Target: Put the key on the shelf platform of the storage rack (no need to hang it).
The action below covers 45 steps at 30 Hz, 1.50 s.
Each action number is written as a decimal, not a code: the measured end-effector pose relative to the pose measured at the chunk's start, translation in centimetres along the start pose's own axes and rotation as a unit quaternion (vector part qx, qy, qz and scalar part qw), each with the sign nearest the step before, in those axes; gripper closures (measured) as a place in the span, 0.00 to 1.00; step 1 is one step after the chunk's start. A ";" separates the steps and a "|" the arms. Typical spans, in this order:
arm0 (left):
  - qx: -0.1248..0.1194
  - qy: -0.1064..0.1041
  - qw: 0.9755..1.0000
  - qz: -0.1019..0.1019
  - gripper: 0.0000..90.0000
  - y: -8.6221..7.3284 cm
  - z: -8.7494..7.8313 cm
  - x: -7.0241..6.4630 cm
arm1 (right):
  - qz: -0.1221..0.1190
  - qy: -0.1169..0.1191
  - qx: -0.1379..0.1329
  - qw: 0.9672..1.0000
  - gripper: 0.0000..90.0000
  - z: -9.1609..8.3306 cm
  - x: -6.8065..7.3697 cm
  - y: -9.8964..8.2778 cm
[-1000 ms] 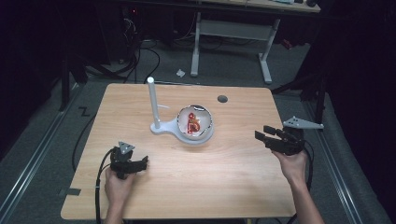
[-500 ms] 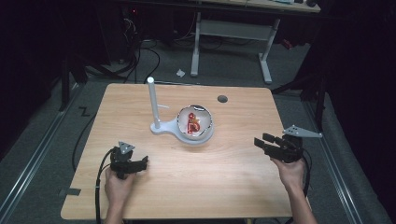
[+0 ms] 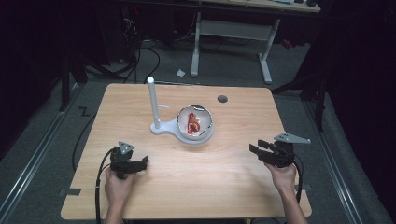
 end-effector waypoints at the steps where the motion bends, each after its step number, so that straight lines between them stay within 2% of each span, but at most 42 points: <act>1: 0.000 0.000 1.000 0.000 0.17 0.0 0.0 0.0 | 0.002 -0.001 0.001 1.000 0.55 0.2 -0.1 -0.2; 6: 0.000 0.000 1.000 0.000 0.17 0.0 0.0 0.0 | -0.009 -0.015 0.006 1.000 0.55 1.0 0.0 -0.8; 17: 0.000 0.000 1.000 0.000 0.17 0.0 0.0 0.0 | -0.005 -0.008 0.020 1.000 0.55 2.7 0.2 -1.9; 21: 0.000 0.000 1.000 0.000 0.17 0.0 0.0 0.0 | -0.001 -0.010 0.021 1.000 0.55 3.4 0.1 -2.3; 24: 0.000 0.000 1.000 0.000 0.17 0.0 0.0 0.0 | -0.009 -0.018 0.024 0.999 0.55 3.8 0.1 -2.5; 30: 0.000 0.000 1.000 0.000 0.17 0.0 0.0 0.0 | -0.004 -0.017 0.034 0.999 0.56 4.6 0.0 -3.2; 40: 0.001 0.000 1.000 0.000 0.17 0.0 0.0 0.0 | -0.009 -0.040 0.048 0.998 0.56 5.8 -0.6 -4.5; 45: 0.000 0.000 1.000 0.000 0.17 0.0 0.0 0.0 | -0.009 -0.044 0.055 0.998 0.56 6.3 -0.6 -5.1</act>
Point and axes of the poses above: each handheld gripper's, and its own axes: z roughly forward along the jaws, y roughly out of its top, x roughly to its left, the point moved 8 cm from there along z, roughly forward along the jaws, and after that the axes turned 10 degrees about z, right-handed, at the moved point
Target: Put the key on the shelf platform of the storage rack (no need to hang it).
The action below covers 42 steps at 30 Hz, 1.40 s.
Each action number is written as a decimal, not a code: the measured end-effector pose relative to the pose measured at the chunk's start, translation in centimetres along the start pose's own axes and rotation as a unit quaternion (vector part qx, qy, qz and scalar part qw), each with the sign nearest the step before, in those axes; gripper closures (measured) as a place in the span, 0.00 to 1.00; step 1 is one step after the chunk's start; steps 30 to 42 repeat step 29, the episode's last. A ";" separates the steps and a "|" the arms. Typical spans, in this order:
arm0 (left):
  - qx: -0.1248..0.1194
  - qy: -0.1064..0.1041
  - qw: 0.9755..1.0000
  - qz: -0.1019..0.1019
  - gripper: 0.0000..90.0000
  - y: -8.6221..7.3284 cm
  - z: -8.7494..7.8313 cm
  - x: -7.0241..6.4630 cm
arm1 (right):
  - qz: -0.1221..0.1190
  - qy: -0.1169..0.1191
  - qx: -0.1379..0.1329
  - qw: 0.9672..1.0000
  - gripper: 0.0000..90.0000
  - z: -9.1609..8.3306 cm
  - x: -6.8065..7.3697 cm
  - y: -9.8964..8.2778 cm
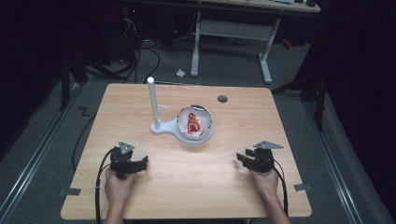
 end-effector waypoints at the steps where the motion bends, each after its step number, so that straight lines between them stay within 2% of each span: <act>1: 0.000 0.000 1.000 0.000 0.17 0.0 0.0 0.0 | -0.003 -0.001 -0.001 1.000 0.56 0.1 0.0 0.0; 6: 0.000 0.000 1.000 0.000 0.17 0.0 0.0 0.0 | -0.003 -0.007 0.005 1.000 0.55 0.4 -0.1 -0.4; 14: 0.000 0.000 1.000 0.000 0.17 0.0 0.0 0.0 | -0.015 -0.019 -0.003 1.000 0.54 0.5 -0.1 -0.5; 20: 0.000 0.000 1.000 0.000 0.17 0.0 0.0 0.0 | -0.053 -0.048 0.000 0.997 0.51 0.7 0.4 -0.7; 42: 0.000 0.000 1.000 0.000 0.17 0.0 0.0 0.0 | -0.053 -0.048 0.000 0.997 0.51 0.7 0.4 -0.7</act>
Point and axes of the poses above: each handheld gripper's, and its own axes: z roughly forward along the jaws, y roughly out of its top, x roughly to its left, the point moved 8 cm from there along z, roughly forward along the jaws, and after that the axes turned 10 degrees about z, right-handed, at the moved point
